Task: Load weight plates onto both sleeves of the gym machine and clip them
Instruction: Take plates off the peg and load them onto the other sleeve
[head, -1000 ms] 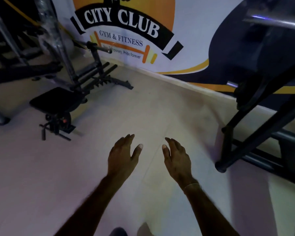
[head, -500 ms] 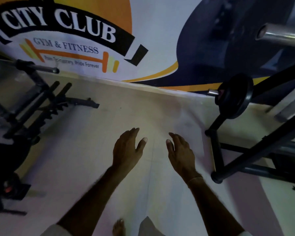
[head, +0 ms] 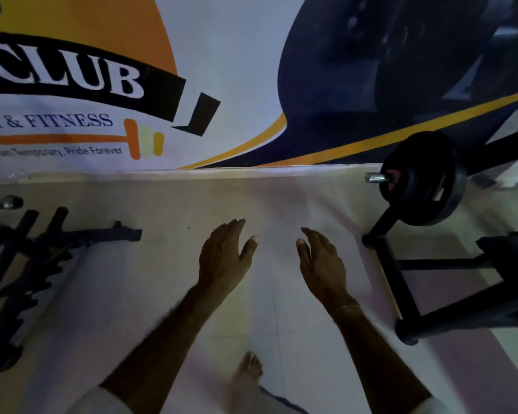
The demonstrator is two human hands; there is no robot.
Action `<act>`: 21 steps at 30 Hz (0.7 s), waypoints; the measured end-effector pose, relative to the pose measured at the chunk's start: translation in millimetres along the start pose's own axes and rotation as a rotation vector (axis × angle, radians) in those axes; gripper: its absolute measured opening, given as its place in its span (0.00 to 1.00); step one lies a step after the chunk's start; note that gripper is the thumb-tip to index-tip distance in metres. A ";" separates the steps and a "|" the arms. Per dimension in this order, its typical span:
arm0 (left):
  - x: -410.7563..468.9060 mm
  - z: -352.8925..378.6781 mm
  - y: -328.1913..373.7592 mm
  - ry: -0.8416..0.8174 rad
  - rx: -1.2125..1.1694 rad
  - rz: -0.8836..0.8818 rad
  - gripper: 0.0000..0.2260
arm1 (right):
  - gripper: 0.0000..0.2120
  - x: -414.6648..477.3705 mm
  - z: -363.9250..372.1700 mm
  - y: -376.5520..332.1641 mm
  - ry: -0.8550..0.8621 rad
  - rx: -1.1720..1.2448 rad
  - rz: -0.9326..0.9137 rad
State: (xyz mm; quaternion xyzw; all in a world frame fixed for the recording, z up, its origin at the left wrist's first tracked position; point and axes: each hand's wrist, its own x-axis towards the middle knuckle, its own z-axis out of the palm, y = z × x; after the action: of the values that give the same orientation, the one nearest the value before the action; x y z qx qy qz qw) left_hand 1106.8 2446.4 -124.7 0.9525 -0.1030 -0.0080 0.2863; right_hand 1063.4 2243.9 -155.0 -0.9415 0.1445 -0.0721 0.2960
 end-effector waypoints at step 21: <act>480.9 107.4 80.1 -0.354 -0.119 0.595 0.25 | 0.25 339.5 -11.1 30.1 0.324 -0.076 0.588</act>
State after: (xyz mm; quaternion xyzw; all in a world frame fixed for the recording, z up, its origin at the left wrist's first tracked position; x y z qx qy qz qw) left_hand 1554.1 2226.2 -149.6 0.8463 -0.4236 -0.0950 0.3087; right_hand 1375.9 2107.6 -146.4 -0.8461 0.4575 -0.1269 0.2422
